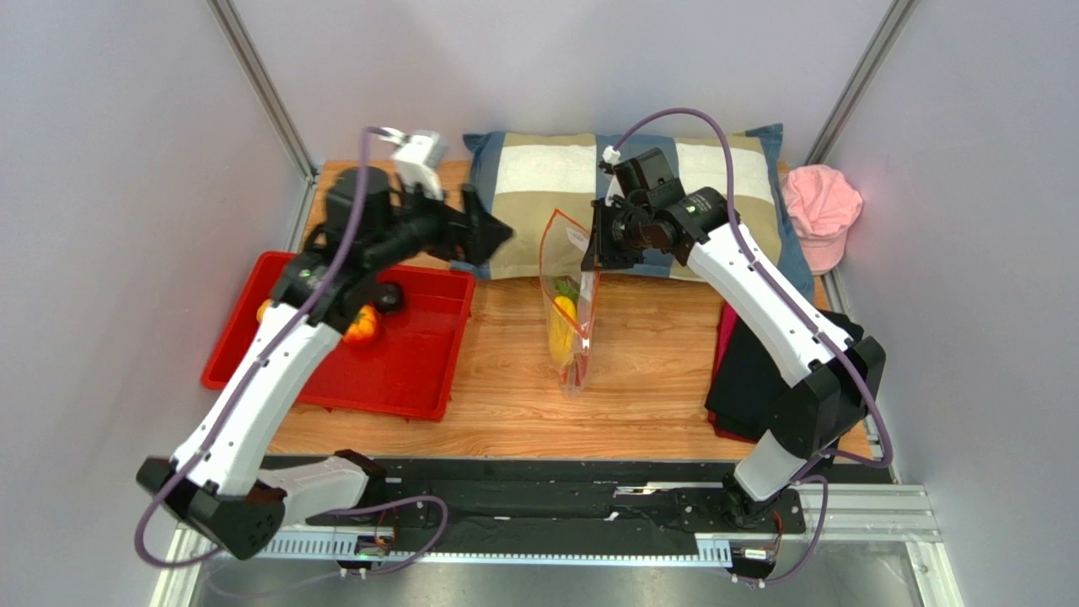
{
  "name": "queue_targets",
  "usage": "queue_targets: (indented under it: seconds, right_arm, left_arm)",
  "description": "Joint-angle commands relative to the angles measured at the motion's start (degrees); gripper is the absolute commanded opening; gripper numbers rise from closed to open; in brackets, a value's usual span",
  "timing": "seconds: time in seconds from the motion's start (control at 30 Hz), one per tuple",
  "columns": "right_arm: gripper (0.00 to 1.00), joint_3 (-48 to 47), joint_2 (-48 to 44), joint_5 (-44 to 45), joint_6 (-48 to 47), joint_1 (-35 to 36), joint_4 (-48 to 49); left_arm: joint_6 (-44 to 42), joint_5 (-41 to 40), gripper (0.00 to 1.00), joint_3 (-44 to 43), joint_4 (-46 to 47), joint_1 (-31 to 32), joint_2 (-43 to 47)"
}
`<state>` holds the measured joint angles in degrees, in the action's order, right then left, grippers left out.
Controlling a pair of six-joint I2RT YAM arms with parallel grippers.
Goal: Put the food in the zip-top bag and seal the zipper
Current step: Pick up the fake vegetable from the bin.
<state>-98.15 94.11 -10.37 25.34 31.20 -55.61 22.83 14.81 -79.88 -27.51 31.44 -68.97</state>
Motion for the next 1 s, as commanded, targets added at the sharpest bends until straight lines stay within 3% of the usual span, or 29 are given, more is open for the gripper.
queue_targets:
  seconds: [0.0, 0.03, 0.1, 0.13, 0.23, 0.27, 0.37, 0.53, 0.97]
  right_arm:
    - [0.00, 0.6, -4.0, 1.4, -1.3, -0.2, 1.8]
    - [0.00, 1.0, -4.1, 1.5, -1.5, -0.3, 1.9]
    - [0.00, 1.3, -4.5, 1.5, -1.6, -0.4, 1.9]
    - [0.00, 1.6, -4.5, 1.6, -1.8, -0.3, 2.0]
    - [0.00, 1.9, -4.4, 1.6, -1.8, -0.3, 2.0]
    - [0.00, 1.9, -4.4, 1.6, -1.9, -0.3, 2.0]
    - [0.00, 1.8, -3.9, 1.6, -1.9, -0.3, 2.0]
    - [0.00, 1.8, -3.6, 1.6, -1.6, -0.4, 2.0]
    - [0.00, 1.9, -3.7, 2.8, -2.8, -0.3, 2.1]
  left_arm:
    - [-16.2, 5.7, 0.99, -1.0, -11.6, -13.4, 4.5]
    - [-18.1, 6.7, 0.99, 0.1, -14.0, -21.3, 5.1]
    - [-24.2, 13.7, 0.99, 2.7, -17.0, -29.3, 4.9]
    - [-26.3, 15.4, 0.99, 3.2, -20.0, -36.3, 3.8]
    - [-34.0, 9.9, 0.99, 5.2, -23.7, -41.4, -0.5]
    - [-34.9, 9.2, 0.98, 6.2, -23.6, -45.9, -1.5]
    - [-35.0, 5.3, 0.95, 10.5, -22.2, -50.8, -6.3]
    - [-32.5, -0.1, 0.98, 12.7, -17.9, -51.7, -14.4]
    - [-23.6, -0.8, 0.99, 12.6, -10.4, -50.8, -27.4]
